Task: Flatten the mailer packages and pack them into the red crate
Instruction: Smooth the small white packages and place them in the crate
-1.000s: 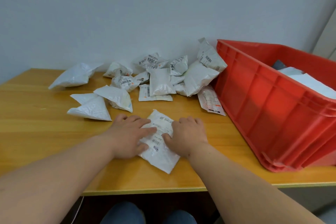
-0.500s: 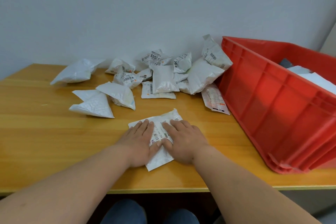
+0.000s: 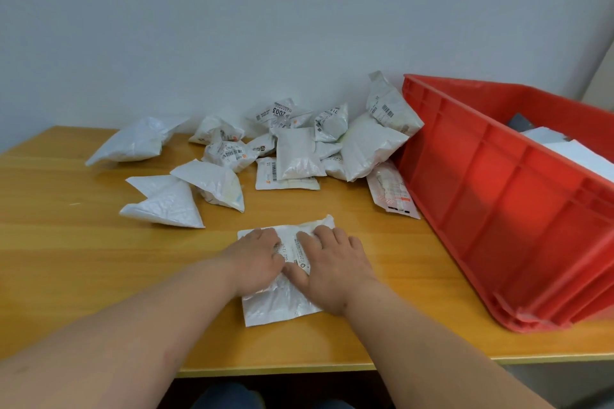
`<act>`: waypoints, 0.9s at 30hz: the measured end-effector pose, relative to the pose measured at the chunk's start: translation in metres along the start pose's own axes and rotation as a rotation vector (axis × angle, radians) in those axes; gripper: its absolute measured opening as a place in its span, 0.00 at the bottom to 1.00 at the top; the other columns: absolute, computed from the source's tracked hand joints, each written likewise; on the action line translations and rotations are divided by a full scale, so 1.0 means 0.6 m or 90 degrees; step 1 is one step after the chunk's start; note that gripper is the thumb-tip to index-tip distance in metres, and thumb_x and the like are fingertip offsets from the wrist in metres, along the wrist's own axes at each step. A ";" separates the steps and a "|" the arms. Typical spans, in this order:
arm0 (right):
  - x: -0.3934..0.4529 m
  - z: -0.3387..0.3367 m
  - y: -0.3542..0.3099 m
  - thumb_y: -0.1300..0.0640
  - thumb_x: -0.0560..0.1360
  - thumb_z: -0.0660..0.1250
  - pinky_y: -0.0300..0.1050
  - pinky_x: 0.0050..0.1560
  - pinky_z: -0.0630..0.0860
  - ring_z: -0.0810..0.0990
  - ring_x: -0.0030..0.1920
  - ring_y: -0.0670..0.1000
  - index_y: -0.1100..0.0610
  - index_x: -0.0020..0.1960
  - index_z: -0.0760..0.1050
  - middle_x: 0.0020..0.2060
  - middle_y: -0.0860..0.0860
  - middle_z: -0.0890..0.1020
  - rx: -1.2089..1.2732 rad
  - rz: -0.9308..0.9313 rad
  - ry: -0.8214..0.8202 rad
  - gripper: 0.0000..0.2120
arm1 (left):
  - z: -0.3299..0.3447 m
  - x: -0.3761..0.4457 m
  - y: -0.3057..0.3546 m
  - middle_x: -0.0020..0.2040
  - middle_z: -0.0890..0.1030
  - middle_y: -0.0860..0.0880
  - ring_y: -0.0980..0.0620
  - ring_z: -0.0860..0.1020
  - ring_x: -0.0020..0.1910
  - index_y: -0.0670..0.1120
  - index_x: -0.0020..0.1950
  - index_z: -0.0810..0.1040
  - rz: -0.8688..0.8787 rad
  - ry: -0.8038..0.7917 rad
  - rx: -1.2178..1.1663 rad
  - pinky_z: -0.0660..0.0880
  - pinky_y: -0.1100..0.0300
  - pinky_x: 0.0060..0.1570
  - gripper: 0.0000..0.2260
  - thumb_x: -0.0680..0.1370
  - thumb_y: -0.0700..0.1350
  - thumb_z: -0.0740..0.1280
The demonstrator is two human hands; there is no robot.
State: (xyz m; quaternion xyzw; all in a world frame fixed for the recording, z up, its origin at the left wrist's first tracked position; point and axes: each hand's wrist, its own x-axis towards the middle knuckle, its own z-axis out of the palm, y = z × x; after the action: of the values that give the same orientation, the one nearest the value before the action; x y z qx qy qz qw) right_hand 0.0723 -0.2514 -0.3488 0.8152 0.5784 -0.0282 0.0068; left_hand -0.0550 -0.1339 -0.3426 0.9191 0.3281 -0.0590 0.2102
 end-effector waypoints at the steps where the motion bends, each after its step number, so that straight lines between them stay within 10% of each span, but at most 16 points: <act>1: -0.002 0.006 0.001 0.29 0.71 0.34 0.56 0.76 0.51 0.52 0.77 0.56 0.48 0.79 0.52 0.78 0.53 0.56 0.025 0.002 -0.007 0.42 | 0.008 0.002 0.002 0.77 0.61 0.46 0.47 0.59 0.75 0.46 0.76 0.58 -0.007 0.016 0.003 0.59 0.52 0.73 0.23 0.83 0.52 0.52; 6: 0.005 0.012 0.007 0.34 0.80 0.43 0.54 0.78 0.41 0.43 0.80 0.50 0.49 0.81 0.47 0.81 0.51 0.46 0.079 -0.001 -0.031 0.34 | 0.039 0.000 0.001 0.81 0.43 0.51 0.52 0.40 0.79 0.49 0.81 0.43 0.010 0.043 0.093 0.42 0.54 0.77 0.27 0.84 0.57 0.41; 27: -0.012 0.000 -0.002 0.32 0.79 0.43 0.57 0.77 0.42 0.43 0.80 0.52 0.44 0.81 0.45 0.80 0.50 0.39 0.028 0.013 -0.039 0.33 | 0.031 -0.039 0.009 0.81 0.44 0.52 0.52 0.43 0.79 0.50 0.81 0.45 0.019 0.071 0.139 0.44 0.54 0.77 0.25 0.85 0.54 0.45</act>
State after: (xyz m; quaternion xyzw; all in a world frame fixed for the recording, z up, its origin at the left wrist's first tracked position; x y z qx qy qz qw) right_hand 0.0685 -0.2577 -0.3486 0.8199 0.5687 -0.0657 0.0072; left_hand -0.0691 -0.1590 -0.3518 0.9432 0.3170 -0.0398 0.0915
